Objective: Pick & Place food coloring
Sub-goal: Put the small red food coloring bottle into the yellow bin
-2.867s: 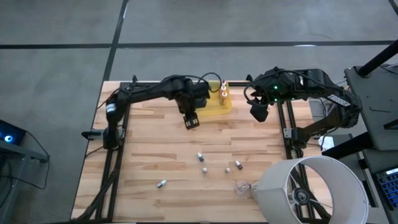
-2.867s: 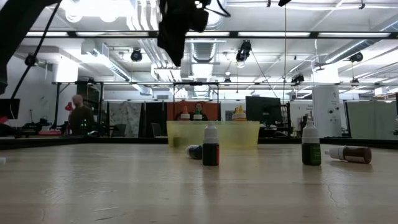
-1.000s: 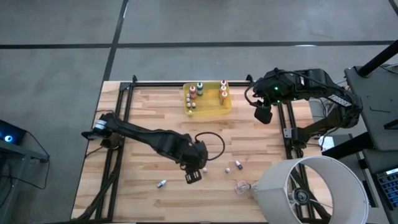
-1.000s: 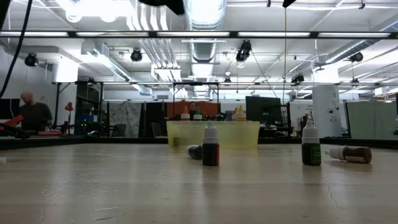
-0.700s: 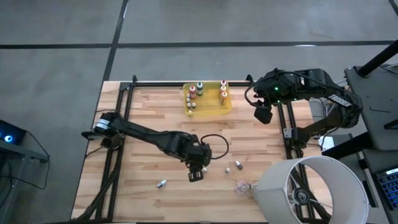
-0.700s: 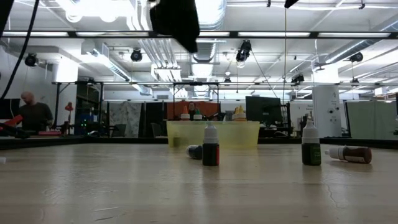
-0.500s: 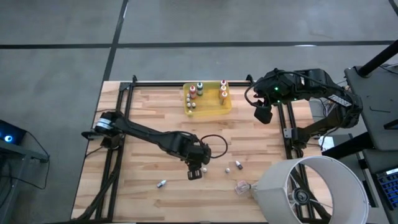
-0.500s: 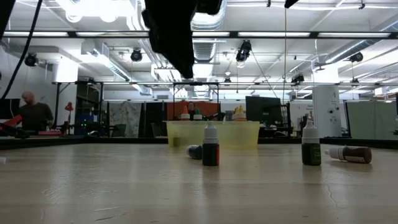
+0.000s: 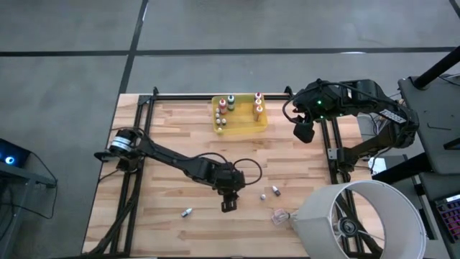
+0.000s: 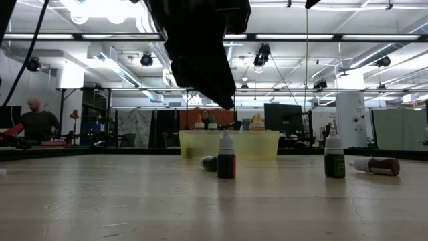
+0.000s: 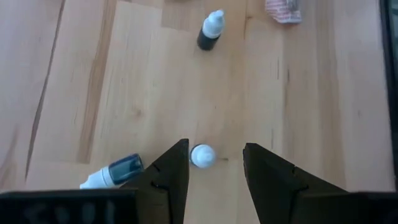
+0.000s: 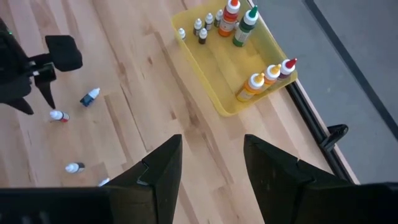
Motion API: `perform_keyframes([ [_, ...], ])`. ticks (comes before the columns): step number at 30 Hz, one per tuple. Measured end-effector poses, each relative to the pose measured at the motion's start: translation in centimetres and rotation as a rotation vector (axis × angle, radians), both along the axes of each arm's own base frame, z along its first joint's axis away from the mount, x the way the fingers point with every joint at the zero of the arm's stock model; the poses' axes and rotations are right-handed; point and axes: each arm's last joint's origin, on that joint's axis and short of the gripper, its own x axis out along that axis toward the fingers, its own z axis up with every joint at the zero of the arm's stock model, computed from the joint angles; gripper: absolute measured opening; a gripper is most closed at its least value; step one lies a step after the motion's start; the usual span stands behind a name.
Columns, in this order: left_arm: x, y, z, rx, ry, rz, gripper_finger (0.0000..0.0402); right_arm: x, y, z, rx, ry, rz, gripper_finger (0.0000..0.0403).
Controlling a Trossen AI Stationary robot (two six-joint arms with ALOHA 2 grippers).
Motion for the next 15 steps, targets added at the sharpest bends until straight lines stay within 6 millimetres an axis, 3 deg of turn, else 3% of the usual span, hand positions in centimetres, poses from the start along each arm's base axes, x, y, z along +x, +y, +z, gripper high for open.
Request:
perform_keyframes([
  [9,-0.3,0.1,-1.7,-0.002,-0.019,-0.003,0.0124,0.0,0.0,0.0,-0.001,-0.002,0.0,0.0164],
  [15,-0.3,-0.1,-1.8,-0.006,-0.04,-0.01,0.0124,0.0,0.0,0.0,-0.001,-0.002,0.0,0.0164],
])
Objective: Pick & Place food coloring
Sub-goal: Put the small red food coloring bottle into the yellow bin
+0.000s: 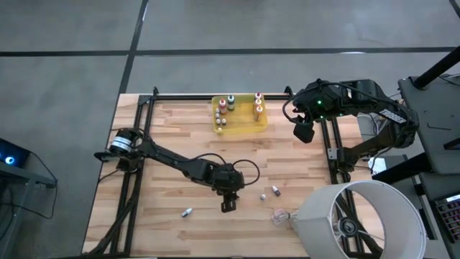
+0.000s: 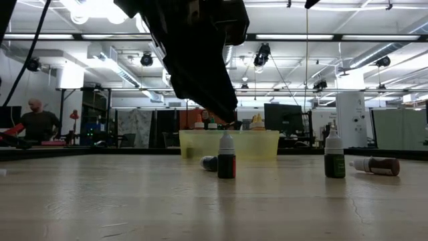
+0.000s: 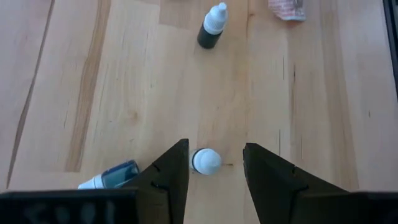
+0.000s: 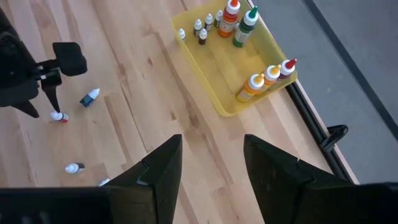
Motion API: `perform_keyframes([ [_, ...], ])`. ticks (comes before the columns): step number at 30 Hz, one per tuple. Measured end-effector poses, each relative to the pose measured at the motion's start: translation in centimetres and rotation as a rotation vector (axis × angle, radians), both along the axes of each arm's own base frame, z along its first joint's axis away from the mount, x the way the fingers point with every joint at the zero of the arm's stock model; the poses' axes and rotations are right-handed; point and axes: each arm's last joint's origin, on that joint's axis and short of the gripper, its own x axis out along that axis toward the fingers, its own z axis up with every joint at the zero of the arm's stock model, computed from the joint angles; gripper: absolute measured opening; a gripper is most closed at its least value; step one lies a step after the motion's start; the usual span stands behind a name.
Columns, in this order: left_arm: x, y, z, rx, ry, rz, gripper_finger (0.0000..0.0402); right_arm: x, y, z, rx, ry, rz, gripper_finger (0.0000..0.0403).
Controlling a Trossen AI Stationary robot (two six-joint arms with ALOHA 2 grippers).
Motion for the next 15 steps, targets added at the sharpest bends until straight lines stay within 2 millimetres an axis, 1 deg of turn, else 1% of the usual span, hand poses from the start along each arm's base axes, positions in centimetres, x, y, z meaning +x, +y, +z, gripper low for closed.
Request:
perform_keyframes([
  [5,-0.06,-0.17,-0.04,0.022,-0.005,-0.033,0.0124,0.0,0.0,0.0,0.0,0.0,0.0,0.0164],
  [10,-0.35,-0.24,-0.5,0.04,0.009,-0.056,0.0124,0.02,0.0,-0.01,0.0,0.0,0.0,0.0164],
  [13,-0.31,-0.36,-0.44,0.037,0.0,-0.06,0.0124,0.02,0.0,-0.01,0.0,0.0,0.0,0.0164],
  [15,-0.04,-0.44,-0.74,0.034,-0.011,-0.059,0.0124,0.01,0.0,0.0,0.0,0.0,0.0,0.0164],
])
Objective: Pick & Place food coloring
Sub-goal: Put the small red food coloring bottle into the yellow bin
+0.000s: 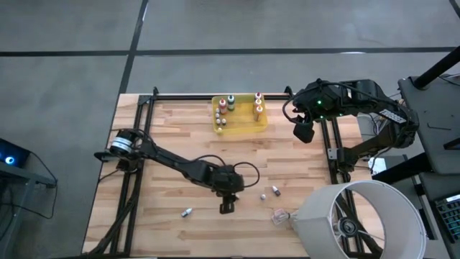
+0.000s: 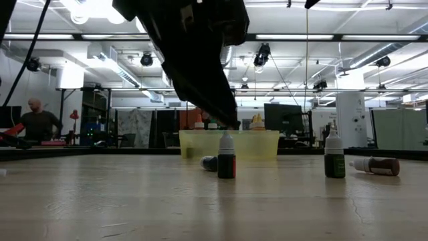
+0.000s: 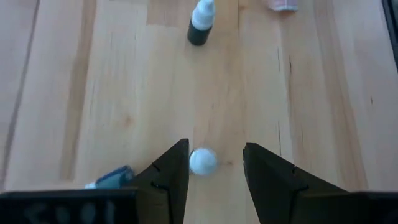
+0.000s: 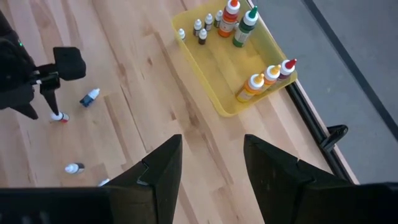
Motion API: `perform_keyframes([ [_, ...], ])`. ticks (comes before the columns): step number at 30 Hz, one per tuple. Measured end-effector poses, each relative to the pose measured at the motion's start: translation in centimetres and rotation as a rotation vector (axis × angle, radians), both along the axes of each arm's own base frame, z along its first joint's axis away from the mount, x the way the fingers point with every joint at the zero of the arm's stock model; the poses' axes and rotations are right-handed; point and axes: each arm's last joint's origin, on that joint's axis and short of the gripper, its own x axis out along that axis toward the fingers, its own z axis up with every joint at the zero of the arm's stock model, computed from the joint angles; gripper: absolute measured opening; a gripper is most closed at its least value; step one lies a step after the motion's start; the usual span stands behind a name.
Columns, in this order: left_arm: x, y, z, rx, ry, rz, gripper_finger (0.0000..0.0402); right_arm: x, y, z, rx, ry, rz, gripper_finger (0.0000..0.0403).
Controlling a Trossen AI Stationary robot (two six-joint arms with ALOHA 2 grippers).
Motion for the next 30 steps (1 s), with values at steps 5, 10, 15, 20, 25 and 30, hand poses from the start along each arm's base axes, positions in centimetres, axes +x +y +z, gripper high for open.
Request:
perform_keyframes([
  [5,0.5,-0.2,-0.9,-0.024,0.01,0.007,0.0124,0.0,0.0,0.0,-0.001,0.001,-0.001,0.0164],
  [10,1.0,-0.5,-1.9,-0.037,0.039,0.009,0.0124,0.0,0.0,0.0,0.0,0.002,-0.002,0.0164],
  [15,0.9,-0.5,-1.9,-0.026,0.038,0.011,0.0124,0.0,0.0,0.0,-0.001,0.001,-0.001,0.0164],
  [20,0.7,-0.4,-2.0,0.0,0.061,-0.009,0.0124,0.0,0.0,0.0,0.0,0.002,-0.001,0.0164],
  [25,0.6,-0.4,-2.1,0.005,0.069,-0.012,0.0124,0.0,0.0,0.0,0.0,0.001,-0.001,0.0164],
  [30,0.6,-0.3,-2.1,0.011,0.072,-0.018,0.0124,0.0,0.0,0.0,0.0,0.001,-0.001,0.0164],
])
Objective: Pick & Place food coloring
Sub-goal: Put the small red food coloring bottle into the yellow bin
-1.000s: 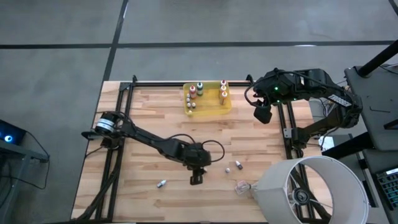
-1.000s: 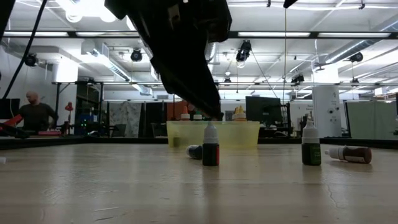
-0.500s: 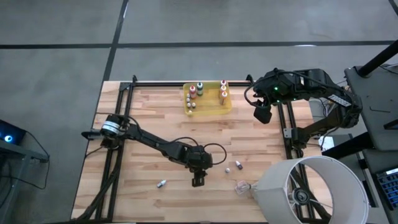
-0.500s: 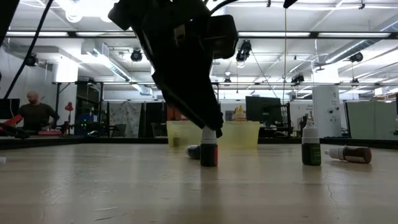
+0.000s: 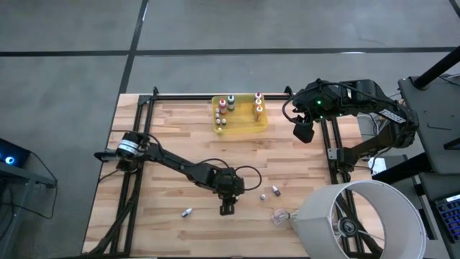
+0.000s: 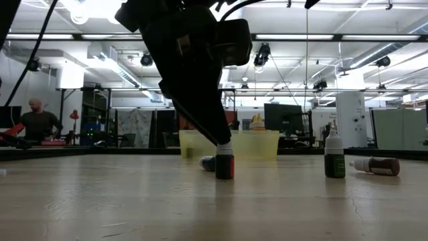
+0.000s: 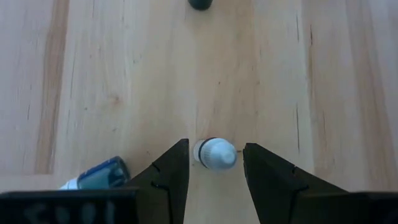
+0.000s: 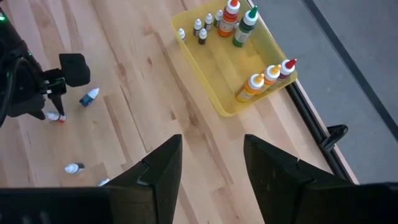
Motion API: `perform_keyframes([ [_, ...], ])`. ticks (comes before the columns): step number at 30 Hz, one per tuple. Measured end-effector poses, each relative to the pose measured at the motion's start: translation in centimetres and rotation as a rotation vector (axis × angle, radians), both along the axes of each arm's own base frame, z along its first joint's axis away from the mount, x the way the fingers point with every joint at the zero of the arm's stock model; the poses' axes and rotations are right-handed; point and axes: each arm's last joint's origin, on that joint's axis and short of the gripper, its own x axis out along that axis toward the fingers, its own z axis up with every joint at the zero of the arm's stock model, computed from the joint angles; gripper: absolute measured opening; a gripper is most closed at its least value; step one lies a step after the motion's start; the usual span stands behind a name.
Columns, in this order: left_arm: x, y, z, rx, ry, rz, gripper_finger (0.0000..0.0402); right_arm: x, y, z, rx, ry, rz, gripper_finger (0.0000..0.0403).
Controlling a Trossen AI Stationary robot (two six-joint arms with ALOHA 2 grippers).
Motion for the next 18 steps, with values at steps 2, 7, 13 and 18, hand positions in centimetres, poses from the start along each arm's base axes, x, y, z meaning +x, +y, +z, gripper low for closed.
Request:
perform_keyframes([
  [2,0.0,0.0,0.0,0.003,0.0,-0.004,0.0124,0.0,0.0,0.0,0.0,0.0,0.0,0.0164],
  [7,0.0,0.0,0.0,0.002,0.0,-0.003,0.0124,0.0,0.0,0.0,0.0,0.0,0.0,0.0164],
  [13,0.0,0.0,0.2,0.008,0.007,-0.009,0.0124,0.0,0.0,0.0,0.0,-0.001,0.0,0.0164],
  [18,0.3,0.2,1.7,0.036,0.053,-0.026,0.0124,0.0,0.0,0.0,0.0,-0.001,0.0,0.0164],
])
